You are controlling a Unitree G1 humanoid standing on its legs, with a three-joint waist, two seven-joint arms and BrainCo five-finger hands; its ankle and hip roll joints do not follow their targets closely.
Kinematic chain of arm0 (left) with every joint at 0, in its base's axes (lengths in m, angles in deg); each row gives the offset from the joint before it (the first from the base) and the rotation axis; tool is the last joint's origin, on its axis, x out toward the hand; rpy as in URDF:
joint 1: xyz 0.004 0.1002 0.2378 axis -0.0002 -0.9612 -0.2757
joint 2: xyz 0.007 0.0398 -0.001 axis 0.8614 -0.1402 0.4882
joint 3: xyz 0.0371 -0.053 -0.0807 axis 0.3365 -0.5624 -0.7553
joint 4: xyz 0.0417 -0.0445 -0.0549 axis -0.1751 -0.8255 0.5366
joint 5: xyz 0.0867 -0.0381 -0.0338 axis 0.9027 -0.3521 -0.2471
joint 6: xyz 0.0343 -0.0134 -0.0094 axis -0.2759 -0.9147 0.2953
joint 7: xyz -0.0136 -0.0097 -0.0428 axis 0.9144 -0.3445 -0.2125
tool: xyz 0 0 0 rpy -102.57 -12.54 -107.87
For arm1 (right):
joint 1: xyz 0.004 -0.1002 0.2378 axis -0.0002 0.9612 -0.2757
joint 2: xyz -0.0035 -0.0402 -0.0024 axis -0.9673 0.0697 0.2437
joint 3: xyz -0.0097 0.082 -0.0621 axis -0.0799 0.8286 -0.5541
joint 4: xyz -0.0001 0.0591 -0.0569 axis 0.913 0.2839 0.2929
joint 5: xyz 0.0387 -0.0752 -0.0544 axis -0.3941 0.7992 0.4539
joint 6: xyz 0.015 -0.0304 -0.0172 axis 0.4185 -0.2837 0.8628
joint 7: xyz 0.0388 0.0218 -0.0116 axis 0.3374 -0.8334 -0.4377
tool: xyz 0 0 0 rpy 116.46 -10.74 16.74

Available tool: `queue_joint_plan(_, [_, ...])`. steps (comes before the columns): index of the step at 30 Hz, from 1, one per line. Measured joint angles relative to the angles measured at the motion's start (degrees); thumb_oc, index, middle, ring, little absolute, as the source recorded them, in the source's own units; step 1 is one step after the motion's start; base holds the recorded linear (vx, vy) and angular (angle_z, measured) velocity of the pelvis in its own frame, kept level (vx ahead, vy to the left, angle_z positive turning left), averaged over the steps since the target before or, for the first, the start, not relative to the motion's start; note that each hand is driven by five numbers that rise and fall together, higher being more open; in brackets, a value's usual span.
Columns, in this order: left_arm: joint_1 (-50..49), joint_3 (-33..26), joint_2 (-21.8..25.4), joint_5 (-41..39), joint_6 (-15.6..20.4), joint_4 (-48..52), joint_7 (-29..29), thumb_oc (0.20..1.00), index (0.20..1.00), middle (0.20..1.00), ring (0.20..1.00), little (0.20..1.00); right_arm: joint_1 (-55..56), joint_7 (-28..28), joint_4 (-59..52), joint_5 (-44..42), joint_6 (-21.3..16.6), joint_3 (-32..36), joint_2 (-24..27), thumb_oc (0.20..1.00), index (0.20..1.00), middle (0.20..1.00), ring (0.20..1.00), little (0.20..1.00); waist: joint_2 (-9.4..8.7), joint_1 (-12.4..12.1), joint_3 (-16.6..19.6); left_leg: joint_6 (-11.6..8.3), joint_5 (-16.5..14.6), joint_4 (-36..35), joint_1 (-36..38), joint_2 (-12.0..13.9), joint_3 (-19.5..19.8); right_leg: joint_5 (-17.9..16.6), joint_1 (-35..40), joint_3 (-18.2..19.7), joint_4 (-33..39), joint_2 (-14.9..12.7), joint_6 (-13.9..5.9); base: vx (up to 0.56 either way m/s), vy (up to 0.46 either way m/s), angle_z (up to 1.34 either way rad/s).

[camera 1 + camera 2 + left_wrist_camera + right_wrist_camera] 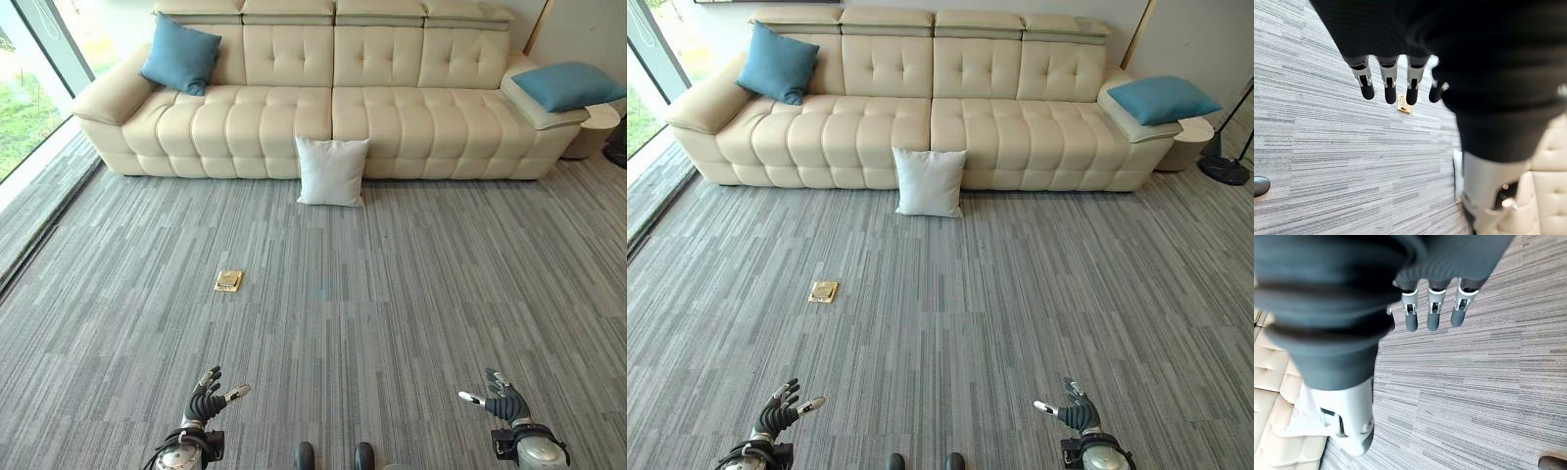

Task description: Pick up all the scattered cushions and arrange them neatly on the sofa.

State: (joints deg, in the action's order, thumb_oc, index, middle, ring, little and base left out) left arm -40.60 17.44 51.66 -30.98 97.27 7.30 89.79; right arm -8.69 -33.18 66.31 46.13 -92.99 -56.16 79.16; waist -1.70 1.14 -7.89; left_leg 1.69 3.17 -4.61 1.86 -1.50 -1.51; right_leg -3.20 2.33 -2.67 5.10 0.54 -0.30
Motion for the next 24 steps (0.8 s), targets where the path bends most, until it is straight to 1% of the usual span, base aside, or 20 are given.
queue_joint_plan(3, [0.3,-0.1,0.3,0.0,0.0,0.0,0.1,1.000,1.000,1.000,1.000,1.000,-1.9,-0.1,0.0,0.0,0.0,0.0,0.0,1.000,1.000,1.000,1.000,1.000,-0.05,-0.2,-0.1,0.21,-0.2,0.0,-1.0,-0.1,-1.2,-0.2,-1.4,1.4,0.0,0.0,-0.28,0.07,0.163,-0.28])
queue_joint_plan(4, [0.8,-0.5,0.3,0.0,0.0,0.0,0.1,1.000,1.000,1.000,1.000,1.000,-3.8,-0.1,-0.1,0.0,0.1,0.0,0.0,1.000,1.000,1.000,1.000,1.000,-0.14,-0.6,-0.2,0.83,-0.6,0.0,-1.8,-0.3,-2.5,-1.2,-2.3,2.6,-0.4,-0.2,-0.32,0.13,0.249,-0.33])
queue_joint_plan(5, [1.0,-0.6,0.5,-0.1,0.1,0.0,0.1,1.000,1.000,1.000,1.000,1.000,-4.4,-0.2,-0.3,0.0,0.2,0.0,0.0,1.000,1.000,1.000,1.000,1.000,-0.20,-0.5,-0.4,1.28,-1.2,0.0,-1.8,-0.9,-2.6,-1.4,-2.7,2.7,-0.9,-0.4,-0.51,0.12,0.215,-0.42])
queue_joint_plan(6, [1.7,-1.0,0.5,-0.4,0.2,0.0,0.1,1.000,1.000,1.000,1.000,1.000,-5.0,-0.2,-1.0,0.0,0.3,0.0,0.1,1.000,1.000,1.000,1.000,1.000,0.19,-0.6,-1.2,2.19,-1.9,-0.1,-1.7,-0.7,-2.3,-0.9,-4.3,2.7,-4.1,-0.2,-1.23,0.11,0.155,-0.25])
queue_joint_plan(7, [1.9,-1.4,0.5,-1.5,0.2,0.0,0.1,1.000,1.000,1.000,1.000,1.000,-5.4,-0.1,-2.1,0.0,0.6,0.0,0.1,1.000,1.000,1.000,1.000,1.000,0.88,-0.6,-2.0,2.41,-1.2,-0.1,-1.5,0.1,-2.6,0.2,-6.2,2.4,-8.0,0.0,-2.49,0.11,0.147,-0.10])
queue_joint_plan(8, [2.4,-2.0,0.6,-2.1,0.4,0.2,0.1,1.000,1.000,1.000,1.000,1.000,-5.2,0.0,-3.2,0.1,0.7,0.0,0.1,1.000,1.000,1.000,1.000,1.000,0.77,-0.1,-2.2,2.66,-1.8,0.0,-1.5,-0.4,-2.2,1.3,-7.5,2.2,-11.3,-0.4,-4.15,0.16,0.185,-0.04])
queue_joint_plan(9, [3.3,-2.3,0.6,-2.3,0.4,0.0,0.4,1.000,1.000,1.000,1.000,1.000,-5.4,-0.1,-4.0,0.1,1.0,0.0,0.2,1.000,1.000,1.000,1.000,1.000,0.97,-0.3,-3.1,3.07,-2.7,0.4,-1.3,-0.3,-2.1,2.2,-10.2,2.3,-17.3,-0.3,-4.89,0.18,0.131,0.00])
queue_joint_plan(10, [3.8,-2.3,0.9,-2.3,0.5,0.1,0.5,1.000,1.000,1.000,1.000,1.000,-5.5,-0.1,-6.5,0.1,1.1,-0.1,0.4,1.000,1.000,1.000,1.000,1.000,1.29,-0.1,-4.3,3.48,-2.9,0.9,-1.0,-0.5,-2.0,4.2,-15.7,1.3,-28.5,-1.1,-7.36,0.25,0.102,0.03])
queue_joint_plan(11, [4.5,-2.1,1.0,-2.3,0.5,0.0,0.6,1.000,1.000,1.000,1.000,1.000,-4.8,0.0,-9.2,0.1,1.0,-0.1,0.2,1.000,1.000,1.000,1.000,1.000,0.66,0.7,-5.0,4.75,-3.8,1.5,-0.5,-1.7,-1.3,8.4,-21.7,0.0,-37.2,-3.1,-7.86,0.34,0.062,0.16])
queue_joint_plan(12, [4.5,-2.0,0.8,-2.3,0.5,0.0,0.7,1.000,1.000,1.000,1.000,1.000,-4.8,0.1,-10.3,0.1,1.0,-0.2,0.1,1.000,1.000,1.000,1.000,1.000,0.65,1.0,-5.4,5.22,-4.2,1.6,0.1,-2.3,-1.1,9.7,-24.4,-0.8,-38.1,-4.2,-7.18,0.35,0.008,0.34])
queue_joint_plan(14, [4.4,-1.8,0.8,-2.3,0.5,0.1,0.7,1.000,1.000,1.000,1.000,1.000,-4.5,0.1,-12.1,0.1,1.0,-0.2,0.2,1.000,1.000,1.000,1.000,1.000,0.63,1.5,-5.7,5.55,-5.5,2.4,0.4,-2.9,-0.4,9.5,-27.5,-3.3,-31.2,-5.8,-7.02,0.41,-0.035,0.27])
queue_joint_plan(15, [4.5,-1.7,0.7,-2.4,0.5,0.0,0.8,1.000,1.000,1.000,1.000,1.000,-4.1,0.1,-12.0,0.1,0.7,-0.3,0.1,1.000,1.000,1.000,1.000,1.000,0.27,1.7,-5.9,5.59,-6.9,3.4,0.8,-3.4,0.1,8.4,-27.7,-6.0,-22.1,-6.2,-6.63,0.61,-0.085,0.21])
queue_joint_plan(16, [4.6,-1.7,0.7,-2.4,0.6,0.0,0.9,1.000,1.000,1.000,1.000,1.000,-4.0,0.1,-11.8,0.1,0.7,-0.7,0.1,1.000,1.000,1.000,1.000,1.000,-0.18,1.5,-6.2,5.41,-8.4,4.5,1.2,-3.9,0.5,6.9,-27.7,-7.1,-17.1,-6.5,-6.40,0.78,-0.151,0.52])
queue_joint_plan(17, [4.4,-1.7,0.2,-2.5,0.6,-0.2,1.1,1.000,1.000,1.000,1.000,1.000,-3.4,0.2,-11.0,0.1,0.8,-0.9,-0.3,1.000,1.000,1.000,1.000,1.000,-0.27,2.0,-6.3,5.01,-12.7,8.3,1.3,-4.7,2.3,5.5,-27.6,-8.1,-9.2,-7.1,-7.68,0.81,-0.180,0.64])
queue_joint_plan(18, [4.4,-1.6,-0.3,-2.4,0.6,-0.2,1.1,1.000,1.000,1.000,1.000,1.000,-3.1,0.2,-11.0,0.1,0.9,-0.8,-0.4,1.000,1.000,1.000,1.000,1.000,-0.16,2.5,-6.2,4.69,-16.0,10.6,2.1,-4.6,3.2,5.0,-27.4,-10.4,-5.7,-7.0,-7.56,0.78,-0.214,0.61])
queue_joint_plan(20, [3.7,-1.2,-0.8,-2.3,0.6,-0.2,1.0,1.000,1.000,1.000,1.000,1.000,-2.7,0.3,-11.1,0.1,0.8,-0.5,-0.4,1.000,1.000,1.000,1.000,1.000,0.59,3.2,-6.1,3.62,-19.3,10.9,5.3,-3.7,4.7,2.9,-26.9,-11.3,-7.1,-6.7,-5.44,0.57,-0.193,0.43])
queue_joint_plan(21, [2.8,-0.3,-1.3,-2.3,0.6,-0.2,1.0,1.000,1.000,1.000,1.000,1.000,-1.1,0.5,-11.3,0.1,0.8,-0.2,-0.3,1.000,1.000,1.000,1.000,1.000,2.28,3.9,-5.4,1.99,-20.2,10.4,8.3,-2.0,6.2,2.4,-24.9,-11.0,-9.7,-5.5,-4.19,0.44,-0.197,0.79])
queue_joint_plan(22, [1.2,1.4,-1.7,-2.2,0.6,-0.1,0.7,1.000,1.000,1.000,1.000,1.000,1.2,0.6,-11.1,0.1,1.0,-0.1,-0.2,1.000,1.000,1.000,1.000,1.000,3.88,4.5,-4.7,0.34,-20.2,11.8,12.4,0.2,7.6,-1.0,-21.3,-10.5,-12.3,-3.7,-1.07,0.45,-0.237,0.78])
queue_joint_plan(23, [1.0,2.0,-1.9,-2.2,0.6,-0.3,0.4,1.000,1.000,1.000,1.000,1.000,1.8,0.8,-10.7,0.1,1.0,-0.3,-0.3,1.000,1.000,1.000,1.000,1.000,3.54,4.5,-3.6,-2.53,-18.7,16.6,12.0,0.8,7.7,-4.5,-20.2,-9.9,-14.1,-3.6,3.18,0.48,-0.275,0.59])
queue_joint_plan(24, [0.9,2.3,-2.7,-2.2,0.6,-1.3,0.3,1.000,1.000,1.000,1.000,1.000,1.5,0.7,-9.8,0.1,1.0,0.0,0.1,1.000,1.000,1.000,1.000,1.000,4.25,4.7,-2.7,-6.17,-16.4,23.3,9.1,1.4,8.3,-3.3,-19.1,-10.2,-15.4,-2.9,3.88,0.43,-0.255,0.30])
